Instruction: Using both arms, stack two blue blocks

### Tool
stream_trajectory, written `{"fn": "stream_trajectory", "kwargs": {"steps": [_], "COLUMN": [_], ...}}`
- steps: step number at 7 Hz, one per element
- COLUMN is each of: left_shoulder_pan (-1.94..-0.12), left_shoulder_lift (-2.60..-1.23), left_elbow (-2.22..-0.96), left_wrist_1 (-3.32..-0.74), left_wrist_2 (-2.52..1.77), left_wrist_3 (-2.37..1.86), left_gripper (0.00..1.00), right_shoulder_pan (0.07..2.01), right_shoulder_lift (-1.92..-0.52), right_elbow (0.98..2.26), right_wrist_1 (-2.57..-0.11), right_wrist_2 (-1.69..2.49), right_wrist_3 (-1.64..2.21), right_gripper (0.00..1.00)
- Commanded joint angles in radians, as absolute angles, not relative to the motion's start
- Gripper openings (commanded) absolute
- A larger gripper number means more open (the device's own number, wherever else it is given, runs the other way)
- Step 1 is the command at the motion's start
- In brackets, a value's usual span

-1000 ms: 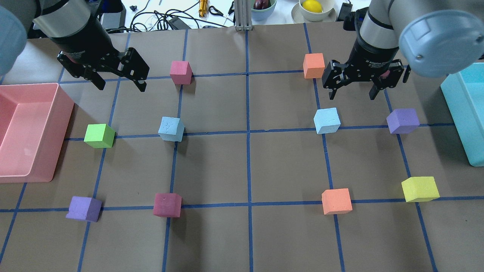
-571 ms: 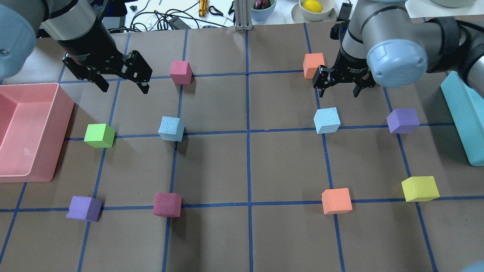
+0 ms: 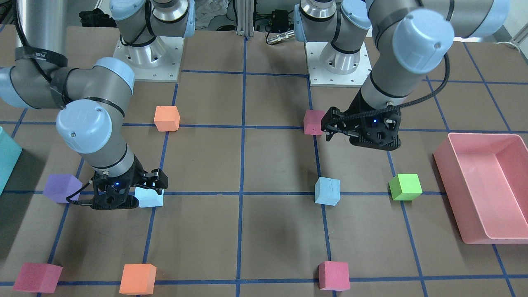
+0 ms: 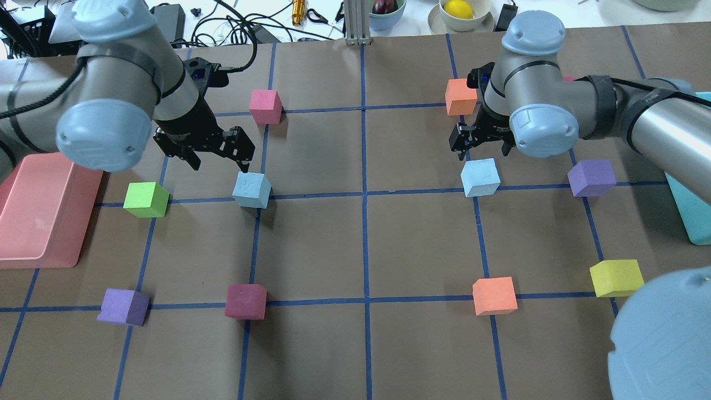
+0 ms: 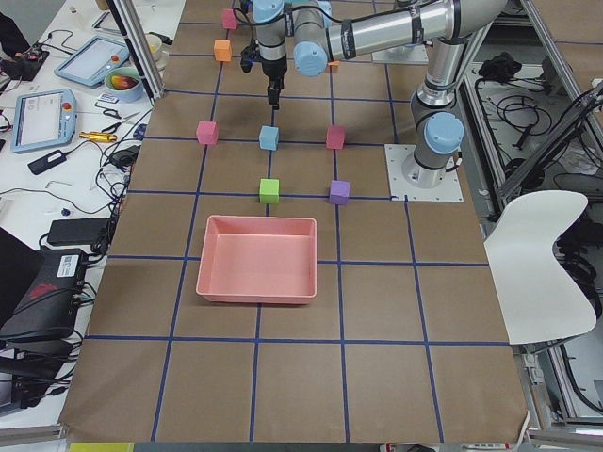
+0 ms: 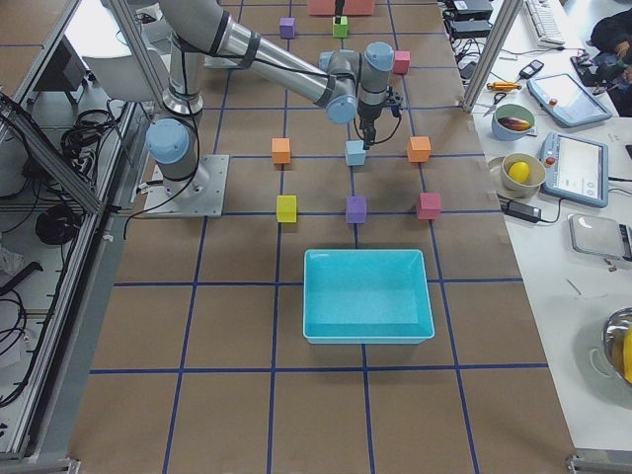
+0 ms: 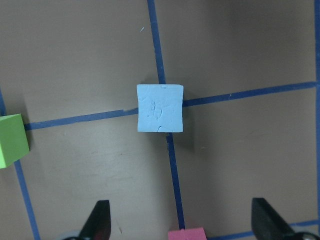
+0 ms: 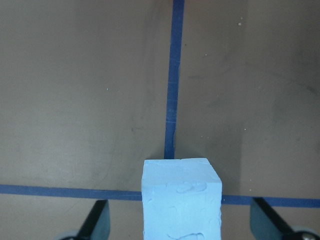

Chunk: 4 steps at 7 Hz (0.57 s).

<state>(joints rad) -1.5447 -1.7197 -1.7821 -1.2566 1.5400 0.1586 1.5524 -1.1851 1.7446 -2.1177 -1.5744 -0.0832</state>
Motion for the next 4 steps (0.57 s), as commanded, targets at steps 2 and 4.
{"fn": "stream_trajectory", "kwargs": {"steps": [2,4], "left_shoulder_pan": [-1.545,-1.555], "left_shoulder_lift": [-1.825,-1.885], "left_elbow": [-1.836,-1.841], "left_wrist_1": [-1.088,-1.034], "left_wrist_2": [1.563,1.577], "left_wrist_3": [0.153,0.152], "left_gripper": [1.00,1.00], "right_shoulder_pan": [1.552,1.549], "right_shoulder_lift": [-1.166,-1.146], "right_elbow": [1.773,1.781], "right_wrist_1": [-2.120,-2.129], "right_wrist_2": [-1.601,-1.598], "right_wrist_3": [-0.086,-0.086], "right_gripper": [1.00,1.00]}}
